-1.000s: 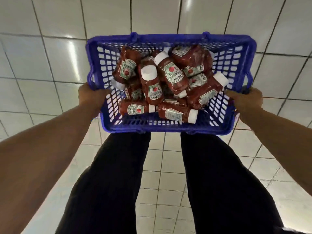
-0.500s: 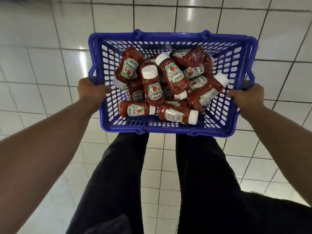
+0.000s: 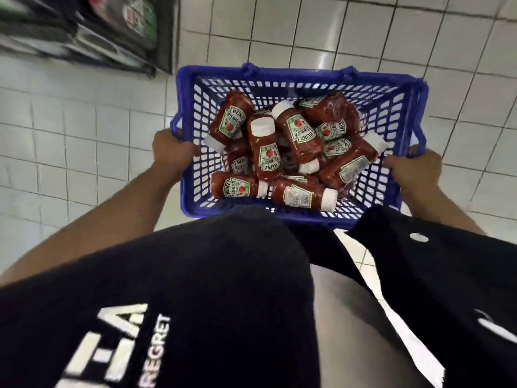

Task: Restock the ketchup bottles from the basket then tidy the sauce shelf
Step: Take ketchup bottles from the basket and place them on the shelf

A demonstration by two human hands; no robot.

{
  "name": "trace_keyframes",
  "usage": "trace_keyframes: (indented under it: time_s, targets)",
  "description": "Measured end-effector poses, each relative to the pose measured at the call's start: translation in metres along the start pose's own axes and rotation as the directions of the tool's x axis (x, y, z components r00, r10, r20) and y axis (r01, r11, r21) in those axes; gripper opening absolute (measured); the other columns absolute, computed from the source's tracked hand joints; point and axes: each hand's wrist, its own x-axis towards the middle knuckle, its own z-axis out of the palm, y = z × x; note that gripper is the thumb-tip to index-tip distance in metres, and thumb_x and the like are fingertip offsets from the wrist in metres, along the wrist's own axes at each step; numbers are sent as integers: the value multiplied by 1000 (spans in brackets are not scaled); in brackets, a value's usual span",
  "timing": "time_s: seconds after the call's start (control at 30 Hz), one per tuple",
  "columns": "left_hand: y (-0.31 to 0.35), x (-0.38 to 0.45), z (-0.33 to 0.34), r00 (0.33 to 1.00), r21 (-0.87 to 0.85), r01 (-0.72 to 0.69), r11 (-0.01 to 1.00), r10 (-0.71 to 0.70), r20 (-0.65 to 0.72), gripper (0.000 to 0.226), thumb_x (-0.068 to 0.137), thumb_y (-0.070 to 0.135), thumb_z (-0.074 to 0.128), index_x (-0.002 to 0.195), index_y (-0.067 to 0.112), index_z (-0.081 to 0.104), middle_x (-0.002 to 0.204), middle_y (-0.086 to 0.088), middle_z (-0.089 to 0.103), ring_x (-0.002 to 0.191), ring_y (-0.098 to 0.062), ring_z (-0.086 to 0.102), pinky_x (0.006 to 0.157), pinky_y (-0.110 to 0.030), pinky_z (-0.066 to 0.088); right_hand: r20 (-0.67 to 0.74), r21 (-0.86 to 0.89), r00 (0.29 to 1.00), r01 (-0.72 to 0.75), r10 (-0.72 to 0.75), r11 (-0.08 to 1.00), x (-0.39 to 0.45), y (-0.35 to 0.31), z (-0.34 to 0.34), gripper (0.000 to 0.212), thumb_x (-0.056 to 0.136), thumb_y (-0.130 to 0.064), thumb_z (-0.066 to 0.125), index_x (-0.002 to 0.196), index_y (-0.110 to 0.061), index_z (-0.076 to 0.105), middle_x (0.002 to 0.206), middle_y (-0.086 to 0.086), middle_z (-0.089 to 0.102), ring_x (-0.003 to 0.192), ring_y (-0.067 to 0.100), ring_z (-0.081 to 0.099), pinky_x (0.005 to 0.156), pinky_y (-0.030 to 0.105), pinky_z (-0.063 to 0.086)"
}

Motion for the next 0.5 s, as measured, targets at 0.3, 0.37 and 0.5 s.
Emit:
trace_keyframes:
  time_s: [0.3, 0.37, 0.5]
  targets:
    - [95, 33, -5, 996, -76, 2, 997, 4, 89, 30, 44, 12, 74, 71, 21, 67, 68, 8, 70, 51, -4, 68, 46, -20, 52, -58, -2, 998, 12, -12, 1000, 17, -107, -34, 25, 56, -18, 81, 79, -16, 69, 74, 3, 71, 68, 22, 68, 67, 33, 57]
    - [123, 58, -7, 992, -61, 3, 998, 4, 127, 31, 47, 9, 74, 76, 18, 70, 73, 1, 73, 58, -12, 71, 51, -25, 56, -91, 9, 996, -3, 4, 1000, 21, -130, -32, 26, 55, -21, 82, 77, -17, 68, 72, 0, 70, 67, 21, 69, 62, 29, 54]
    - [186, 101, -19, 985, -40, -64, 997, 70, 155, 28, 46, 11, 74, 74, 16, 71, 67, 4, 72, 59, -15, 71, 54, -27, 57, -98, 6, 995, 22, -21, 1000, 30, -182, -40, 34, 50, -28, 83, 78, -17, 68, 65, -6, 70, 61, 17, 69, 62, 30, 54]
